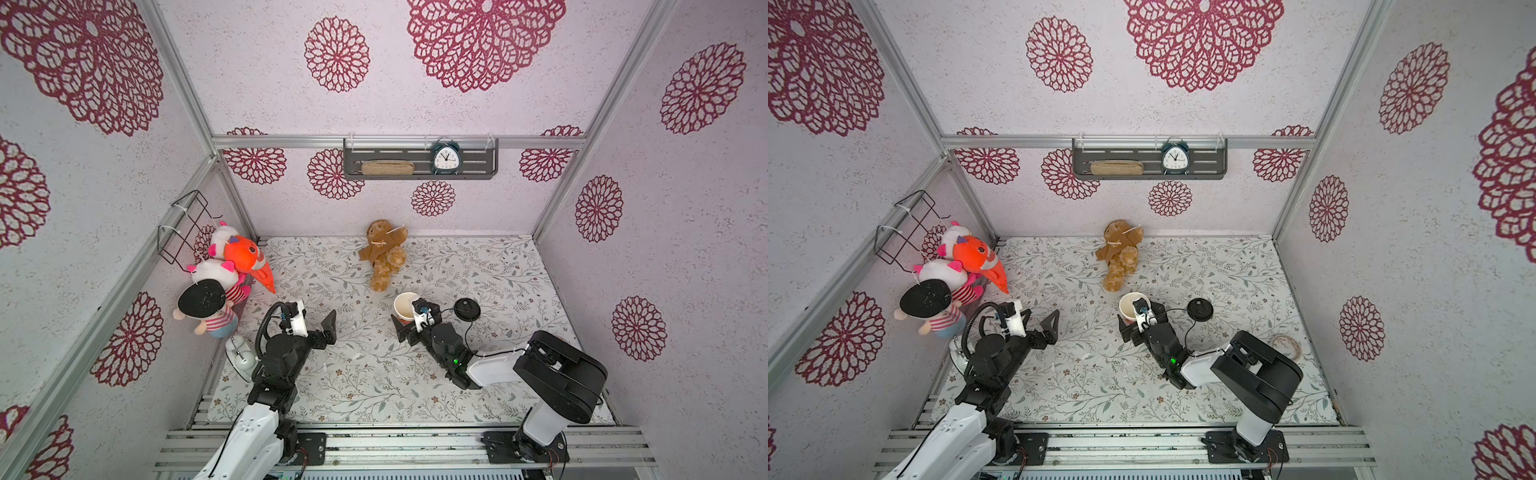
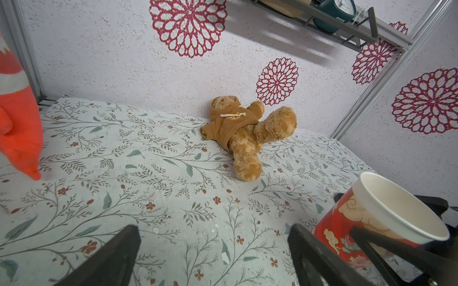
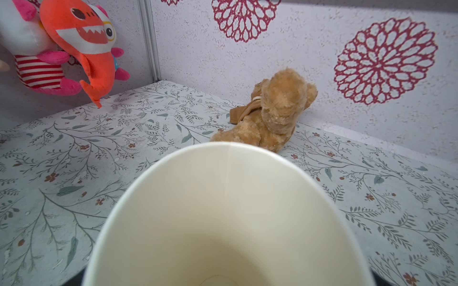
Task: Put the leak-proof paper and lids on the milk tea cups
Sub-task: Move the cup to the center of the board.
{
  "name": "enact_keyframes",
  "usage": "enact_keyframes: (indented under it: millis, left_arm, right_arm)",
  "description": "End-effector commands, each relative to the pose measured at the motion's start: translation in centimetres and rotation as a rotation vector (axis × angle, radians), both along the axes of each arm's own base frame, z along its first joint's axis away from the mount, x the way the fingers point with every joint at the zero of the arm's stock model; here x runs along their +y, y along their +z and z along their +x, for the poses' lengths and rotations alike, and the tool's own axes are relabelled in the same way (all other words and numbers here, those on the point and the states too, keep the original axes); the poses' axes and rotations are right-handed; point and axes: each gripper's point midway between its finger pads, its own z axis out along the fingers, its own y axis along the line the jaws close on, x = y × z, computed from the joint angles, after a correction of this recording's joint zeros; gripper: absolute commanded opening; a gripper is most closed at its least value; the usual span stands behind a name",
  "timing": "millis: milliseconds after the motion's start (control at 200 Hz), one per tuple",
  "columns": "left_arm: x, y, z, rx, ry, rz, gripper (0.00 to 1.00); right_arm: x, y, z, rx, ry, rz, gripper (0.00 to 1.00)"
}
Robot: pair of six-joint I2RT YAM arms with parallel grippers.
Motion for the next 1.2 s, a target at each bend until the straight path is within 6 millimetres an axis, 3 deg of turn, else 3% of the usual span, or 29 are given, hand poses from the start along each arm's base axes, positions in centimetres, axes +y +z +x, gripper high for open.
enact_keyframes:
  millis: [0, 375, 605, 816, 981, 1086, 1196]
  left_arm:
    - [-0.2, 0.1, -0.1, -0.017, -0.006, 0.014, 0.97]
    - [0.2, 0.4, -0.2, -0.020, 0.014, 0.014, 0.97]
    - [1.0, 0.9, -0.2, -0.020, 0.058, 0.010, 0.97]
    - [2.0, 1.7, 0.3, 0.056, 0.135, -0.014, 0.97]
    - [2.7, 2.9, 0.8, 0.134, 0.190, -0.022, 0.97]
    - [2.7, 3.7, 1.2, 0.202, 0.205, -0.031, 0.97]
    - [1.8, 4.0, 1.6, 0.292, 0.172, -0.036, 0.97]
  right_arm:
    - [-0.8, 3.2, 0.1, -0.041, -0.028, 0.066, 0.99]
    - [-0.7, 2.3, -2.8, 0.051, 0.098, 0.104, 0.99]
    - [-1.5, 2.7, -3.2, 0.076, 0.083, 0.075, 0.99]
    - [-5.8, 3.0, -4.5, 0.122, -0.038, 0.089, 0.99]
    - [-12.0, 3.1, -5.9, 0.200, -0.242, 0.066, 0.99]
    - [-16.6, 2.1, -7.1, 0.326, -0.427, 0.019, 0.93]
    - [-18.8, 0.5, -8.8, 0.532, -0.528, 0.019, 0.88]
